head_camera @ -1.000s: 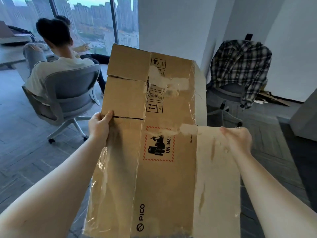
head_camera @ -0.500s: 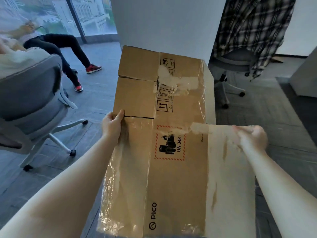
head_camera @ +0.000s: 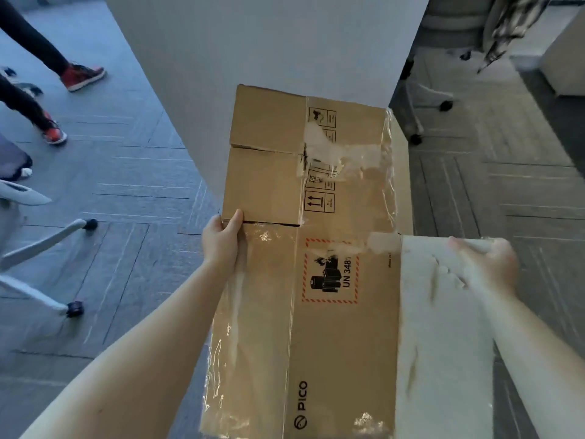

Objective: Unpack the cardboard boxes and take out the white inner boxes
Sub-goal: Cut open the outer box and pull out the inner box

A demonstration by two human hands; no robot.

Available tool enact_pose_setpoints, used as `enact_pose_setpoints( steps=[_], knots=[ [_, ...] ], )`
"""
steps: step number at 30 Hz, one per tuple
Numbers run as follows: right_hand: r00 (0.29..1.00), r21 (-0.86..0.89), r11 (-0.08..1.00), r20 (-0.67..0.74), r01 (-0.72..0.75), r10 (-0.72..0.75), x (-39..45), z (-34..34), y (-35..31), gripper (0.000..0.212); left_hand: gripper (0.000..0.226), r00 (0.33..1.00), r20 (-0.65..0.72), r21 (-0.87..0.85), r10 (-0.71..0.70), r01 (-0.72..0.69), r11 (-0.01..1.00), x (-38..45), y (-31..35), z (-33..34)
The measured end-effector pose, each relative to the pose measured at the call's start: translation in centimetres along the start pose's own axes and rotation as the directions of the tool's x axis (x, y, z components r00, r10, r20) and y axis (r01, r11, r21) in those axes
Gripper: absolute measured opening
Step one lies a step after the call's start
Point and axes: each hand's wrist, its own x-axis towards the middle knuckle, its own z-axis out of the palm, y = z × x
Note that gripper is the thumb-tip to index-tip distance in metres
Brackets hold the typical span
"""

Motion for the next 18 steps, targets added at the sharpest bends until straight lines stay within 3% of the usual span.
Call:
enact_pose_setpoints(
  steps=[2, 5, 7, 10, 18],
  knots=[
    [1.0, -0.055, 0.998, 0.002, -0.026, 0.026, 1.4, 2.3, 1.1, 0.026, 0.037, 0.999, 0.013, 0.017, -0.031, 0.031, 0.999, 2.7, -2.5, 1.6],
    [0.997, -0.141, 0.987, -0.043, -0.074, 0.069, 4.5, 6.4, 5.5, 0.072, 0.037, 0.997, 0.044, 0.033, -0.065, 0.063, 0.997, 6.6, -7.0, 3.9],
    [0.995, -0.134, 0.987, -0.047, -0.092, 0.086, 5.8, 9.4, 8.2, 0.06, 0.035, 0.995, 0.066, 0.049, -0.078, 0.075, 0.996, 9.2, -10.6, 5.5],
    [0.993, -0.139, 0.985, -0.075, -0.105, 0.096, 6.8, 14.5, 11.7, 0.017, 0.029, 0.99, 0.1, 0.046, -0.095, 0.09, 0.995, 13.4, -17.0, 7.5],
    [0.991, -0.201, 0.974, -0.104, -0.108, 0.088, 11.6, 30.3, 27.6, 0.029, 0.025, 0.988, 0.114, 0.141, -0.103, 0.086, 0.986, 24.8, -36.3, 10.7]
  ],
)
